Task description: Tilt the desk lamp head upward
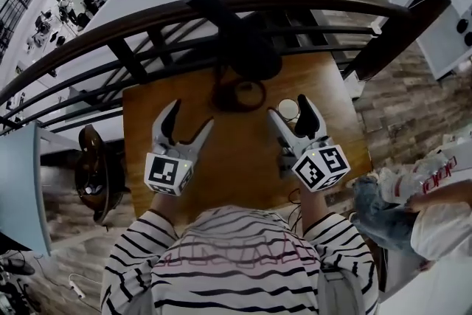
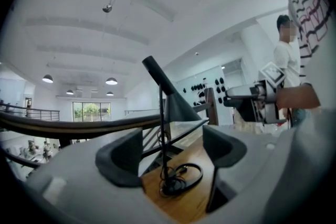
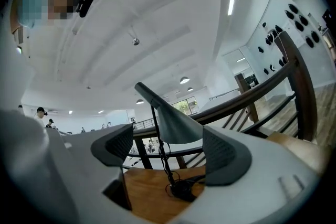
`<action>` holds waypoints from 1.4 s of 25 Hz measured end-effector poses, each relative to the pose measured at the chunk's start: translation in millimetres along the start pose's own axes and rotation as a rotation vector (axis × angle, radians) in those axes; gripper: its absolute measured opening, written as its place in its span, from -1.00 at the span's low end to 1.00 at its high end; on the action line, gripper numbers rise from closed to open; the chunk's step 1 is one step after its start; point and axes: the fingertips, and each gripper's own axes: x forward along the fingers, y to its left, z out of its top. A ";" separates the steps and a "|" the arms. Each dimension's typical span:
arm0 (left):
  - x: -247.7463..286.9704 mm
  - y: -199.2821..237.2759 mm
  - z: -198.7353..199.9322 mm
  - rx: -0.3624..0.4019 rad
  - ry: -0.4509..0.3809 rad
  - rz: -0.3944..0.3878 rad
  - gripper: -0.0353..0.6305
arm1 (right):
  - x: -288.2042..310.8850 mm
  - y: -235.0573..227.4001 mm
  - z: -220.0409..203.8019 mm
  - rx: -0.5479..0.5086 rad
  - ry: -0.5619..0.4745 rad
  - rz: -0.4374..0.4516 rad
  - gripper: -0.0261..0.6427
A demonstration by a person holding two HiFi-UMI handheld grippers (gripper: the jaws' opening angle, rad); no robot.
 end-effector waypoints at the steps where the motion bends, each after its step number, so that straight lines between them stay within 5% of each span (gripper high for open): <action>1: 5.2 1.0 -3.5 0.003 0.008 0.005 0.16 | 3.6 -4.6 -1.2 0.007 0.005 0.003 0.28; 19: 105.4 16.2 -64.8 -0.029 0.156 0.036 0.06 | 56.8 -64.3 -21.5 0.186 0.063 0.106 0.28; 30: 163.0 29.6 -90.1 -0.021 0.261 -0.010 0.01 | 86.6 -77.5 -29.0 0.270 0.066 0.169 0.28; 35: 180.4 30.8 -93.7 -0.019 0.275 -0.023 -0.21 | 98.0 -77.5 -26.4 0.282 0.058 0.209 0.28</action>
